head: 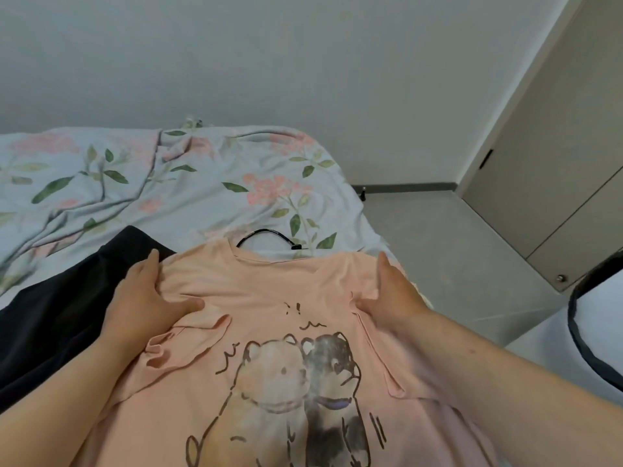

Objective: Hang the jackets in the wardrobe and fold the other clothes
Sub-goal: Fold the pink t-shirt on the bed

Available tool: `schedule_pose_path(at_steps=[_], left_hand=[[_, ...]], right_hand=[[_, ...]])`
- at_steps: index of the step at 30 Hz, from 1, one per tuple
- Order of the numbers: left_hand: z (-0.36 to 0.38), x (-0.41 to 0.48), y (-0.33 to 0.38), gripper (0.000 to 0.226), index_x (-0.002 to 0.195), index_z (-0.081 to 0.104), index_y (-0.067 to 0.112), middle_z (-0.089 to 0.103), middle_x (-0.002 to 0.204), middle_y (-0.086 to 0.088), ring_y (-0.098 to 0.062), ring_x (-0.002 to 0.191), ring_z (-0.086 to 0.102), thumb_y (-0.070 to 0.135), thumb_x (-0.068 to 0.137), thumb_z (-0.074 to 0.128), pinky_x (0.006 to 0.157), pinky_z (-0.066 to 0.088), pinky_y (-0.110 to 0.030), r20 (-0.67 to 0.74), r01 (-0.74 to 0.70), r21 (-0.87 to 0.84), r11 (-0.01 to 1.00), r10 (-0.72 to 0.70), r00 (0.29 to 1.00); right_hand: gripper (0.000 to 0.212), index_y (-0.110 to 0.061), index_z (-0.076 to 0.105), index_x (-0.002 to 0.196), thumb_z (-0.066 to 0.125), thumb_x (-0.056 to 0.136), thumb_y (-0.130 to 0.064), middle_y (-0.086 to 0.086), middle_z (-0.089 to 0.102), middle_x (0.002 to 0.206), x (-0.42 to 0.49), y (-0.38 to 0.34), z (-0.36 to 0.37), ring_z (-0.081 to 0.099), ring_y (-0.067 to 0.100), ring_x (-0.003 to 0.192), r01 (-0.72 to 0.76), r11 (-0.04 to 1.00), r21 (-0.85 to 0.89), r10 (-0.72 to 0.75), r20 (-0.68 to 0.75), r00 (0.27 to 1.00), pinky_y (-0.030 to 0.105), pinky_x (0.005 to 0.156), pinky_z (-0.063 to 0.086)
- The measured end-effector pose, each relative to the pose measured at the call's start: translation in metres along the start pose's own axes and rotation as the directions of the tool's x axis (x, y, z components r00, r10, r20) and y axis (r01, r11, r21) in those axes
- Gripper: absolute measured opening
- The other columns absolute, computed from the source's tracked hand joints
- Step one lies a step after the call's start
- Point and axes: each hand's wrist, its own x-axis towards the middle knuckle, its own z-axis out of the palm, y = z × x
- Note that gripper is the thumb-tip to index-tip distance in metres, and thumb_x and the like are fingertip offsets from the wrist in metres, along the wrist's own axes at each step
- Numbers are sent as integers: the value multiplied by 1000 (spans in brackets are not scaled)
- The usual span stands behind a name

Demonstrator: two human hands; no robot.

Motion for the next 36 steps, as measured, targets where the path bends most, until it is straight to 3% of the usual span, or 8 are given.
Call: schedule_pose_path(at_steps=[5, 9, 14, 17, 21, 23, 26, 36], left_hand=[[5, -4, 0, 113, 149, 33, 26, 46, 128, -5, -30, 128, 37, 57, 55, 87, 97, 44, -50, -83, -35, 37, 999, 38, 996], [1, -13, 9, 55, 104, 68, 22, 48, 84, 7, -23, 89, 46, 53, 61, 85, 74, 43, -38, -152, -177, 161, 971, 201, 968], [-17, -41, 44, 20, 97, 72, 30, 52, 76, 1, -27, 79, 47, 47, 88, 65, 70, 38, -39, -25, -246, 451, 858, 287, 957], [-33, -59, 62, 29, 63, 60, 25, 45, 62, 4, -20, 65, 42, 33, 90, 63, 62, 33, -35, 27, -303, 521, 798, 340, 940], [-65, -84, 58, 32, 47, 55, 18, 47, 42, 2, -19, 47, 49, 29, 74, 70, 52, 46, -35, -33, -285, 248, 926, 302, 953], [-81, -105, 50, 34, 50, 60, 15, 49, 45, -1, -22, 48, 51, 41, 71, 67, 52, 47, -37, -34, -322, 166, 932, 332, 943], [-97, -143, 35, 42, 58, 66, 10, 50, 50, -10, -30, 55, 53, 49, 73, 68, 52, 44, -42, -13, -388, 99, 916, 391, 920], [-119, -279, 5, 37, 55, 71, 16, 55, 58, 0, -22, 64, 56, 46, 68, 53, 60, 46, -40, 95, -417, 52, 908, 411, 907]], right_hand=[[72, -16, 46, 120, 81, 68, -51, 8, 44, 128, 11, 2, -3, 53, 28, 113, -43, 990, -138, 43, -1, 999, 33, 84, 44], [32, -21, 48, 90, 66, 83, -47, 4, 57, 106, -16, -2, 4, 55, 25, 88, 13, 993, -115, -20, -66, 998, 33, 70, 40], [17, -21, 55, 74, 51, 88, -30, -7, 62, 76, -71, -10, -9, 57, 21, 73, 85, 989, 122, -62, -176, 982, 32, 58, 40], [12, -24, 57, 69, 55, 82, -25, -8, 62, 71, -92, -7, -29, 57, 18, 70, 130, 984, 124, -107, -177, 978, 32, 57, 42], [24, -21, 59, 66, 60, 64, -46, -6, 63, 69, -120, -2, -55, 58, 19, 68, 134, 987, 89, -123, -114, 986, 31, 55, 43], [34, -20, 64, 67, 54, 50, -48, -9, 65, 67, -137, 1, -64, 60, 10, 68, 109, 983, 147, -101, -61, 993, 27, 54, 44], [5, -24, 63, 59, 62, 56, -28, -21, 62, 56, -166, 11, -64, 57, -2, 60, 83, 961, 262, -89, 9, 996, 15, 49, 39], [12, -18, 65, 76, 70, 73, -8, -4, 62, 77, -272, 46, -44, 55, 11, 73, 89, 970, 228, -132, 183, 974, 14, 58, 37]])
